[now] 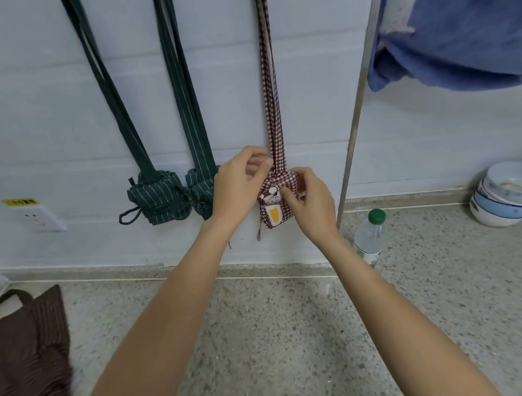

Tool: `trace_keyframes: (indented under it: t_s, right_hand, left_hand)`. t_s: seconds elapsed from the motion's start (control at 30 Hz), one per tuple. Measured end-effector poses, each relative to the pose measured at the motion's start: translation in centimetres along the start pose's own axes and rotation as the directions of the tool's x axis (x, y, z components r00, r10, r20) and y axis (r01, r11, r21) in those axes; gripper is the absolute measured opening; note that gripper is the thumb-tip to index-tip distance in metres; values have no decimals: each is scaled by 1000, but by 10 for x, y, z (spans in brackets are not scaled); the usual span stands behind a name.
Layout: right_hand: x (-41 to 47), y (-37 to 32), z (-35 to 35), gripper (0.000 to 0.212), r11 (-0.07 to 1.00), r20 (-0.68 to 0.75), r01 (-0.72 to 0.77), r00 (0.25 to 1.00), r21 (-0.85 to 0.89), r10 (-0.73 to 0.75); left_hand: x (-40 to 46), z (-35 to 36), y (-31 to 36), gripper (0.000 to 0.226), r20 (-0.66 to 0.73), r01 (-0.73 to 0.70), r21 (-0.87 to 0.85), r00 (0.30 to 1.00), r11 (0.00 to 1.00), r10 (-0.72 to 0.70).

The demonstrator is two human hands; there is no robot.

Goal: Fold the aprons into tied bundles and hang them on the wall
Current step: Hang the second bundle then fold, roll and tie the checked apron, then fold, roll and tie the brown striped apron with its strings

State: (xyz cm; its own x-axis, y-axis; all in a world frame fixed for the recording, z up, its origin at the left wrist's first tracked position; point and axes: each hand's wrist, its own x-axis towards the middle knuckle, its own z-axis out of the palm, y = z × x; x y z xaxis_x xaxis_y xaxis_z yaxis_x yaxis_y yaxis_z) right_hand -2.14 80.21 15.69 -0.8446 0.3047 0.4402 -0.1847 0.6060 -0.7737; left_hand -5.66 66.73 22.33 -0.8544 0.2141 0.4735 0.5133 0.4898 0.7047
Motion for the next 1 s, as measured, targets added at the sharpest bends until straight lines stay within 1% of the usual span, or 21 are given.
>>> trace_keyframes:
  t_s: [0.07,0.13,0.2,0.23,0.27,0.37,0.4,0.47,0.53,0.57,0.63,0.67,0.7,0.73,0.77,0.8,0.83,0.87,0.93,0.97,1.0]
  right_hand:
    - [-5,-3,-2,38,1000,-46,16,999,-23,-17]
    - [-13,-9,-7,37,998,-135,60,989,-26,-63]
    - [-22,-19,-12,29,988,-214,151,965,-14,-150]
    - [-27,-24,-14,24,979,-225,201,954,-11,-199]
    - [-33,-31,-12,20,967,-195,255,948,4,-250]
    - [-52,-48,-1,14,908,-49,419,907,19,-418]
    - [-60,-54,10,15,877,36,480,876,30,-481]
    - [-76,-65,33,18,804,203,592,782,52,-589]
    - [-92,-71,60,23,740,361,670,677,61,-642]
    - [-104,-77,81,24,714,445,696,616,79,-650]
    - [-121,-83,116,23,696,647,713,491,86,-583]
    - [-128,-87,133,25,695,748,713,412,90,-520]
    - [-139,-94,157,30,679,835,727,305,108,-459]
    - [-147,-102,175,34,664,890,739,219,116,-400]
    - [-155,-108,193,37,655,919,744,157,132,-363]
    - [-166,-118,217,39,655,938,741,103,149,-330]
    - [-175,-124,237,41,668,949,726,72,161,-307]
    - [-189,-138,275,43,686,958,707,44,171,-284]
    - [-196,-138,295,47,742,962,650,59,166,-267]
    - [-203,-142,314,50,769,963,617,65,168,-262]
    - [-213,-152,349,52,800,967,578,69,161,-244]
  left_hand:
    - [-10,-5,-2,17,-38,19,-23,999,1000,-20]
    - [-24,-12,-4,17,-81,19,-35,996,999,-22]
    - [-39,-21,-3,17,-109,-4,-50,994,999,-2]
    - [-47,-24,-3,17,-120,-18,-58,993,998,11]
    - [-60,-30,-5,17,-139,-20,-54,990,998,12]
    - [-96,-49,-17,21,-198,-23,4,980,1000,24]
    - [-114,-58,-25,23,-225,-4,47,974,999,14]
    - [-147,-76,-46,25,-246,51,177,969,983,-6]
    - [-180,-94,-70,28,-231,115,334,972,935,-37]
    - [-202,-109,-85,31,-224,163,399,972,902,-76]
    - [-240,-133,-113,36,-192,281,456,958,844,-215]
    - [-257,-147,-128,35,-189,364,465,932,807,-311]
    - [-277,-165,-146,30,-210,447,478,894,756,-396]
    - [-294,-181,-165,24,-233,518,480,853,708,-466]
    - [-310,-196,-182,20,-254,585,473,806,658,-534]
    - [-326,-215,-200,21,-282,653,458,750,603,-598]
    - [-337,-231,-216,24,-306,711,436,694,552,-652]
    - [-352,-260,-242,29,-339,770,413,625,486,-703]
    - [-362,-271,-259,41,-366,817,397,559,419,-744]
    - [-368,-283,-272,47,-390,847,379,512,373,-765]
    - [-378,-305,-296,53,-409,883,349,445,315,-797]
